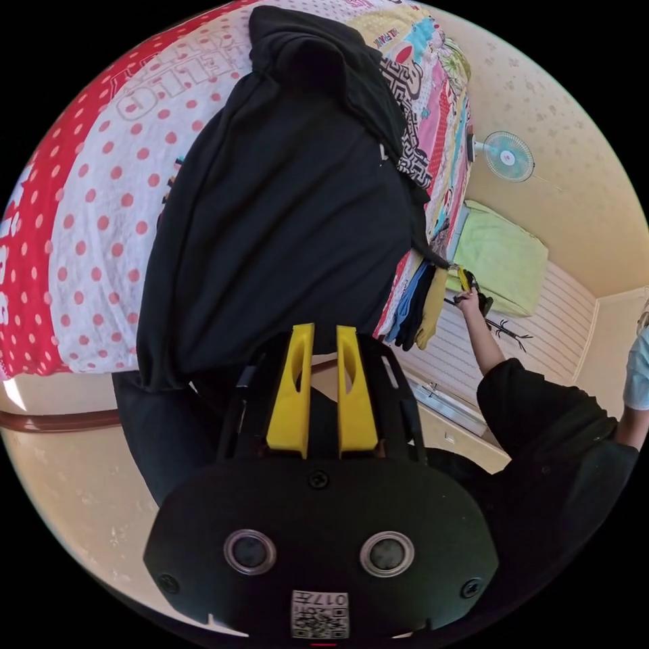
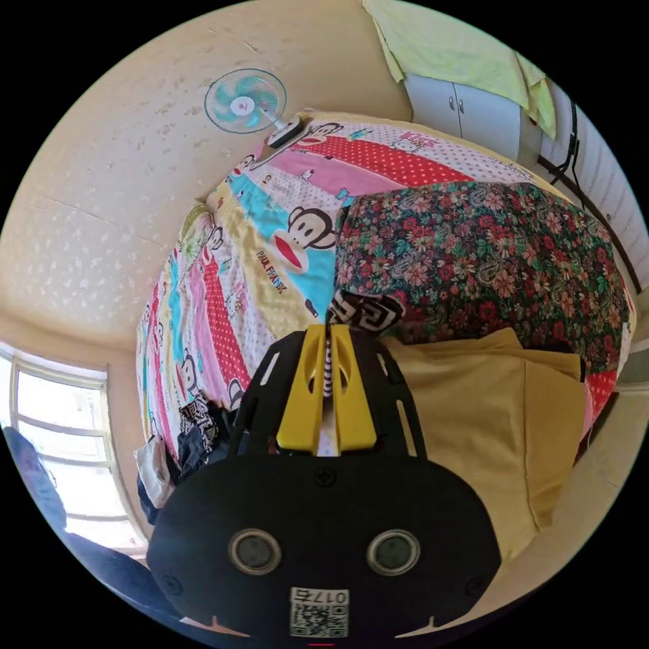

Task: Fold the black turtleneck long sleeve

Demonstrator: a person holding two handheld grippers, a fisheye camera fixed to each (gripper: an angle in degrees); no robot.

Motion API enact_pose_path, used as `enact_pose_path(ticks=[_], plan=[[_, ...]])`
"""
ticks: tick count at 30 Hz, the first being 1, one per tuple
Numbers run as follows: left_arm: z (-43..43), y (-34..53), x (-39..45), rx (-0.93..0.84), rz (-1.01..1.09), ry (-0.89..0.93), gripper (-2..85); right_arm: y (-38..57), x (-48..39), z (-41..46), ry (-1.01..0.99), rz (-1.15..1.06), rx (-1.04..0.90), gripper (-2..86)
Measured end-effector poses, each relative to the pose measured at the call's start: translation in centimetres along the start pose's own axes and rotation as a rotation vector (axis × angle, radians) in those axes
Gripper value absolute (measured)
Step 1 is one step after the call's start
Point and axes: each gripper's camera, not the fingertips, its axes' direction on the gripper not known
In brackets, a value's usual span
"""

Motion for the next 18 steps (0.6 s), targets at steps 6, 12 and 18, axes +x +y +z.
enact_pose_path(ticks=[6,12,18], plan=[[-2.0,2.4,-2.0,0.012,0.015,-0.013,6.7,5.6,-13.5,1.2,-0.43,-0.345,0.131,1.5],[-3.9,4.6,-4.2,0.058,0.029,-0.031,7.9,15.5,-27.3,13.8,-0.919,-0.518,-0.043,1.9],[-6.2,6.7,-6.0,0.103,0.068,-0.071,8.1,28.3,-32.1,32.4,-0.694,-0.688,-0.662,4.0]])
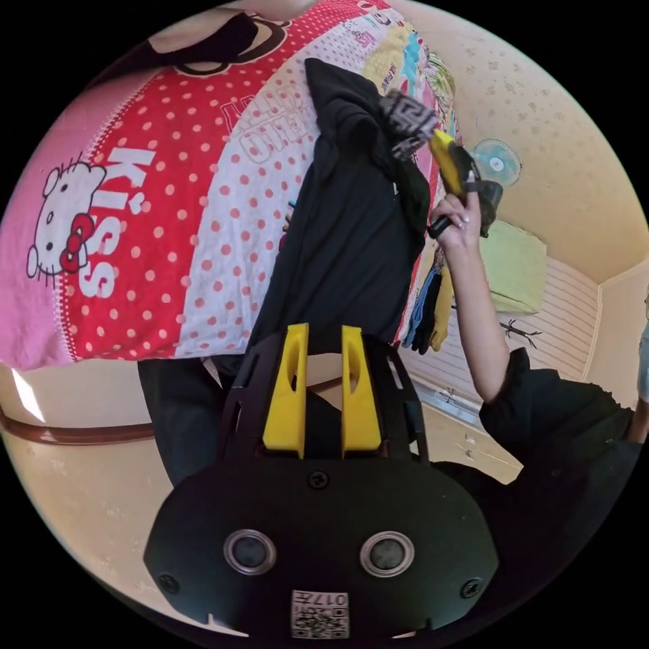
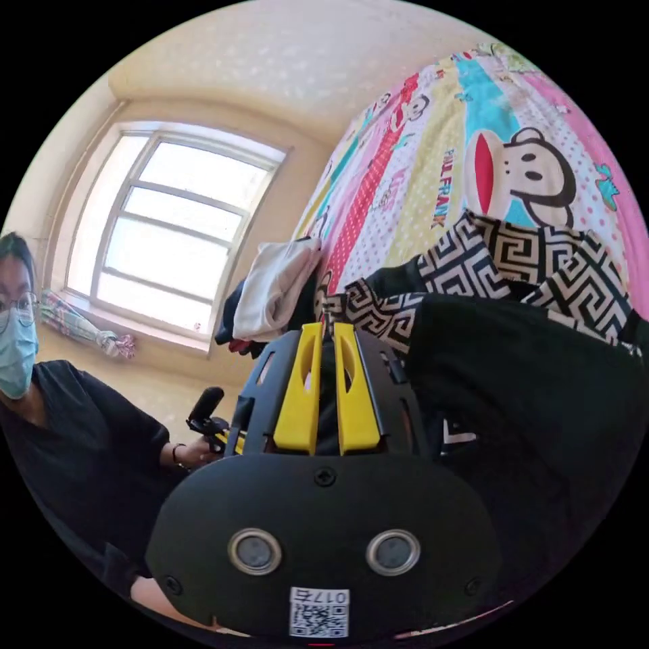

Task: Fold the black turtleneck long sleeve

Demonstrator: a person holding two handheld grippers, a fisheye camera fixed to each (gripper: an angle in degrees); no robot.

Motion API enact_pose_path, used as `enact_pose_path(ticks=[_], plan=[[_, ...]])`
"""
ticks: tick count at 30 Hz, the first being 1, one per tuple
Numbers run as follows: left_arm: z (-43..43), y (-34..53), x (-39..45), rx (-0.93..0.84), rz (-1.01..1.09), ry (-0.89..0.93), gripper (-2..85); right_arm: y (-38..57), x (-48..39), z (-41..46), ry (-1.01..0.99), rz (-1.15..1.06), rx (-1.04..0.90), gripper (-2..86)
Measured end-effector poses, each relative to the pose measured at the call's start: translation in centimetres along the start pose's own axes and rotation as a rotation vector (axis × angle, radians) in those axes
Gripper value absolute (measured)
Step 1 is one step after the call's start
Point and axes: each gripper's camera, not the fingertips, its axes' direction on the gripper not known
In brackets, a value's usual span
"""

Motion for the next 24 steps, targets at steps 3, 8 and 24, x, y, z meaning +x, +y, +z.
enact_pose_path(ticks=[3,8,24], plan=[[-1.5,-0.7,0.8,0.038,0.091,-0.094,8.4,2.2,-0.3,-0.4,0.1,-0.038,-0.051,6.1],[-3.0,-6.9,6.1,0.193,0.341,-0.22,8.8,4.6,0.9,-6.4,0.354,0.052,-0.001,7.3],[-5.1,-3.6,2.8,-0.011,0.447,-0.23,10.0,22.3,5.3,-10.6,0.628,0.372,-0.197,9.6]])
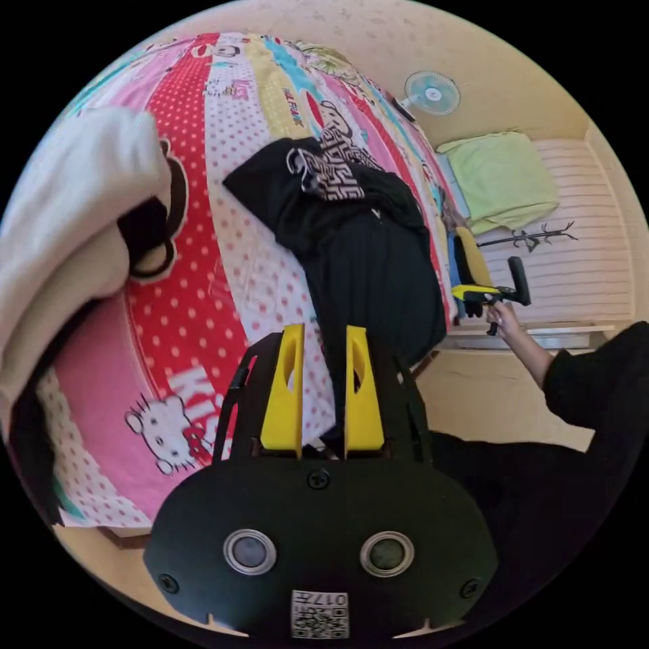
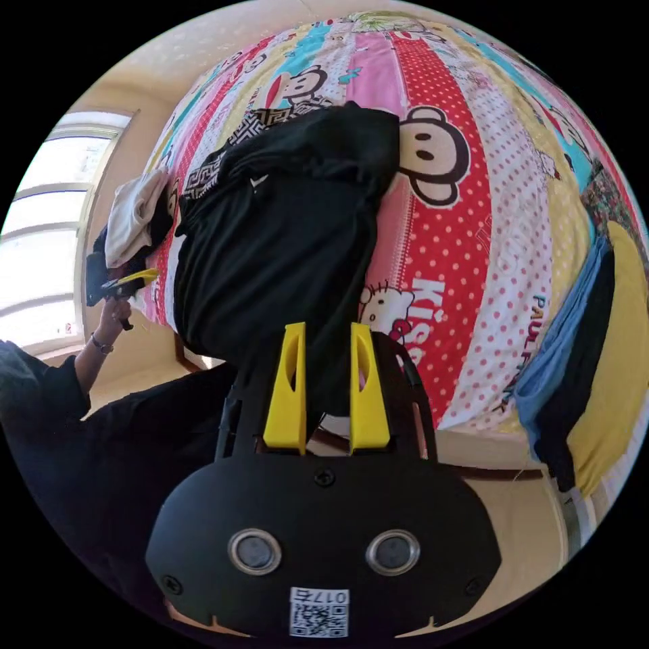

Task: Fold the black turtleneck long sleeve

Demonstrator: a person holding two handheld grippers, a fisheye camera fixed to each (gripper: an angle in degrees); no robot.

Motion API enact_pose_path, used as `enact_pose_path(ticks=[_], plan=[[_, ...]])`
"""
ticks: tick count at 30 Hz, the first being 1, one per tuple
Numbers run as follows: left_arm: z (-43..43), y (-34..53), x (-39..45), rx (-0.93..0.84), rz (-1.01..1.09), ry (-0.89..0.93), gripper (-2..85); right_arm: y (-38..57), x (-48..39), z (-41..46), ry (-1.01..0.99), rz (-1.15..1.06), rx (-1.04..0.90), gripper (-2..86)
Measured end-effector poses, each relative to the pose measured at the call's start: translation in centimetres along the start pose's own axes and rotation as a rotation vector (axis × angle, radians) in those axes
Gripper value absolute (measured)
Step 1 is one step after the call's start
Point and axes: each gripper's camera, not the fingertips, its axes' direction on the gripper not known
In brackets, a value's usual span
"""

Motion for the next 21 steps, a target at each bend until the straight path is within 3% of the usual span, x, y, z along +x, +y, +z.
enact_pose_path(ticks=[2,5,12,16,21], plan=[[1.9,4.8,-0.8,-0.183,-0.014,0.127,11.5,3.4,1.9,1.4,-0.004,0.055,-0.093,10.3],[5.1,8.7,-0.8,-0.358,-0.037,0.071,13.1,5.9,4.0,4.3,0.03,0.087,-0.204,11.3],[11.0,5.6,-0.4,-0.361,-0.112,0.048,13.2,3.5,7.8,9.9,-0.089,0.083,-0.223,11.7],[11.6,5.2,-0.1,-0.372,-0.15,0.153,5.4,3.4,8.7,9.3,-0.152,-0.006,-0.249,4.4],[5.5,7.2,1.2,-0.39,-0.126,0.401,5.1,7.1,10.5,4.1,-0.379,-0.075,-0.332,1.8]])
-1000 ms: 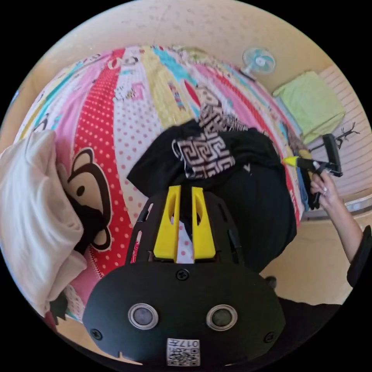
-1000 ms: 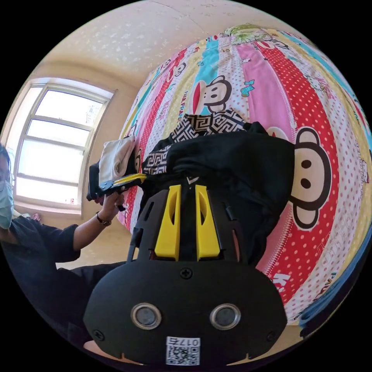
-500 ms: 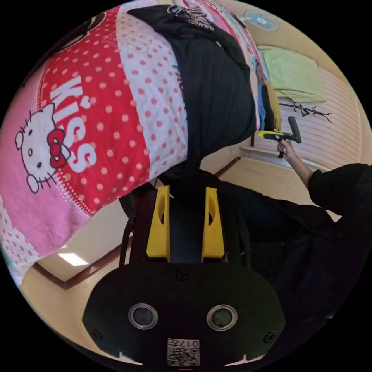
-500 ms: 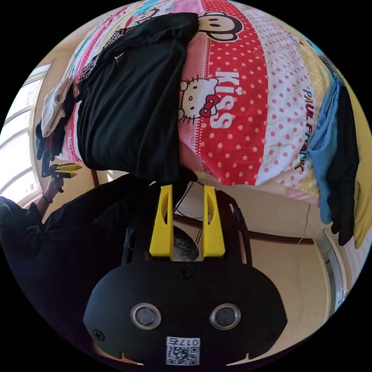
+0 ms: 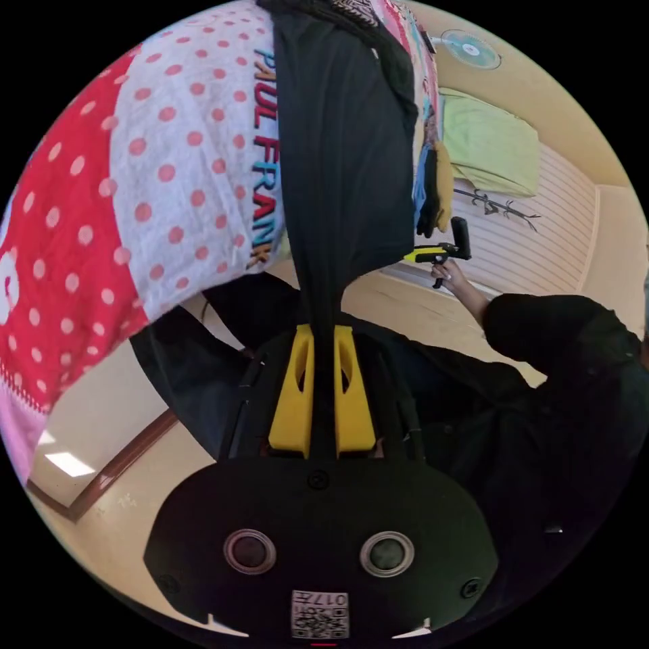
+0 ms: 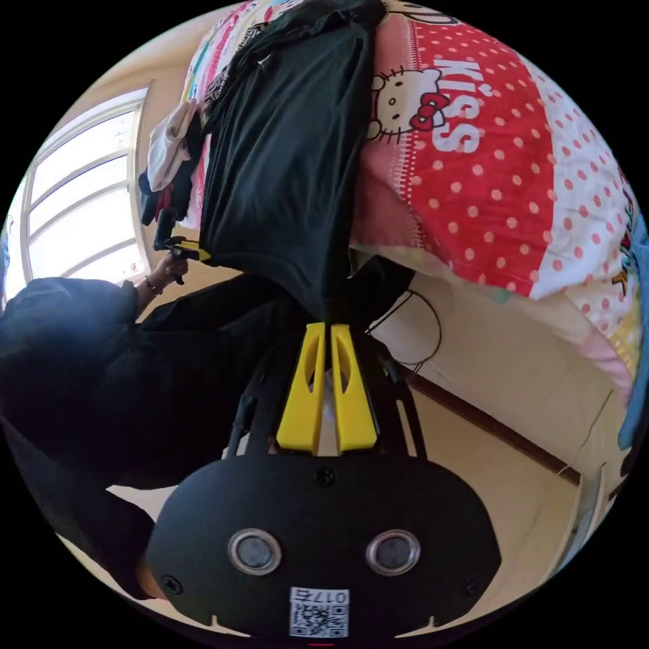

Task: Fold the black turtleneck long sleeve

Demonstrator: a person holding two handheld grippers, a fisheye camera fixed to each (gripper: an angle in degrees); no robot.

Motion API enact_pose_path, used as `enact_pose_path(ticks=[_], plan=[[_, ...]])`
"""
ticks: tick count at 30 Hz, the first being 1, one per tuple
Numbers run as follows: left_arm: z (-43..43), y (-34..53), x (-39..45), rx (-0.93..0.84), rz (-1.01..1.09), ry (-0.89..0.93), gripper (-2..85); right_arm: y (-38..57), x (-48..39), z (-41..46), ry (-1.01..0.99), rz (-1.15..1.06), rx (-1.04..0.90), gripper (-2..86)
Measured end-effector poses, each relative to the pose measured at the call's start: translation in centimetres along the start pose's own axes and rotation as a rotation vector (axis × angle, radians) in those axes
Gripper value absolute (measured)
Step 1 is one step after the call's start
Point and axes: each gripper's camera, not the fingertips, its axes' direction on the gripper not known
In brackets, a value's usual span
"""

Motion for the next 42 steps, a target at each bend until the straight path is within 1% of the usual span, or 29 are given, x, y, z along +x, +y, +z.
enact_pose_path(ticks=[2,3,4,5,6,7,8,9,11,12,14,15,16,18,19,20,21,23,26,28,30,31,32,34,37,39,40,41,42], plan=[[-3.2,2.8,2.0,0.095,-0.011,0.112,5.0,4.2,-0.6,-3.3,-0.059,0.0,0.038,1.3],[-3.8,3.4,2.4,0.108,-0.022,0.133,5.0,5.1,-0.7,-4.2,-0.091,-0.001,0.056,1.2],[-4.7,4.2,3.2,0.124,-0.038,0.182,5.0,6.7,-0.7,-6.0,-0.191,-0.017,0.103,1.1],[-5.5,4.7,4.0,0.152,-0.045,0.254,5.0,8.0,-0.6,-8.0,-0.3,-0.041,0.184,0.9],[-5.9,4.7,4.4,0.171,-0.044,0.295,5.1,8.5,-0.5,-9.1,-0.354,-0.063,0.242,0.9],[-6.8,4.4,5.1,0.224,-0.035,0.376,5.1,9.0,-0.3,-11.5,-0.442,-0.113,0.373,0.8],[-7.9,3.5,5.7,0.284,-0.024,0.438,5.1,8.6,0.0,-13.5,-0.489,-0.162,0.466,0.8],[-8.5,2.8,5.9,0.314,-0.011,0.466,5.1,8.0,0.3,-14.4,-0.498,-0.184,0.498,0.8],[-11.6,-1.5,6.7,0.424,0.073,0.546,5.1,3.7,1.6,-18.4,-0.5,-0.28,0.626,1.0],[-12.6,-2.9,6.9,0.449,0.099,0.551,5.1,2.2,2.0,-19.4,-0.506,-0.3,0.656,1.0],[-16.2,-9.0,6.7,0.528,0.143,0.569,5.5,-5.0,3.9,-23.1,-0.553,-0.366,0.777,1.5],[-17.1,-10.4,6.5,0.544,0.152,0.568,5.7,-7.1,4.5,-23.8,-0.559,-0.364,0.794,1.6],[-18.9,-13.1,5.9,0.594,0.15,0.529,7.4,-11.4,5.9,-24.9,-0.568,-0.314,0.805,1.9],[-21.3,-15.3,4.9,0.71,0.078,0.444,9.6,-16.5,7.6,-25.9,-0.578,-0.251,0.815,2.6],[-22.3,-15.7,4.8,0.771,0.058,0.399,10.7,-18.6,8.4,-26.4,-0.556,-0.208,0.824,3.3],[-22.8,-15.5,5.2,0.804,0.046,0.326,11.5,-19.8,8.5,-26.7,-0.486,-0.155,0.809,4.2],[-22.8,-15.4,5.6,0.808,0.04,0.276,11.8,-20.1,8.4,-26.7,-0.436,-0.131,0.791,4.7],[-21.3,-14.7,7.2,0.76,-0.011,-0.013,12.8,-20.5,7.4,-25.1,-0.248,-0.057,0.66,8.6],[-16.9,-14.8,7.4,0.662,-0.103,-0.293,15.3,-18.8,6.9,-21.1,-0.072,0.022,0.509,12.6],[-14.1,-15.9,6.3,0.582,-0.119,-0.288,15.1,-17.3,7.4,-18.4,-0.092,0.049,0.472,13.0],[-11.5,-17.3,4.9,0.506,-0.145,-0.269,10.8,-16.8,8.4,-15.0,-0.169,0.082,0.39,11.8],[-10.6,-17.8,4.1,0.485,-0.171,-0.27,5.1,-16.7,8.9,-12.8,-0.218,0.092,0.324,9.2],[-10.2,-17.8,3.5,0.473,-0.173,-0.224,3.8,-16.5,9.0,-11.5,-0.268,0.068,0.28,5.1],[-10.6,-16.5,3.5,0.474,-0.155,-0.152,2.4,-15.5,8.5,-11.3,-0.293,0.029,0.275,4.0],[-10.9,-13.0,4.3,0.447,-0.118,-0.137,2.4,-12.1,7.3,-13.4,-0.196,0.047,0.316,3.0],[-9.9,-11.0,3.8,0.432,-0.169,-0.103,4.1,-10.6,6.7,-14.1,-0.14,0.083,0.299,2.6],[-9.2,-9.4,3.2,0.471,-0.216,-0.079,6.0,-9.8,5.9,-14.3,-0.063,0.123,0.279,2.3],[-8.7,-8.0,2.4,0.527,-0.265,-0.054,10.8,-9.3,4.4,-14.8,0.054,0.154,0.282,1.9],[-8.4,-7.4,1.9,0.556,-0.291,-0.036,13.2,-9.1,3.4,-15.1,0.117,0.159,0.297,1.8]])
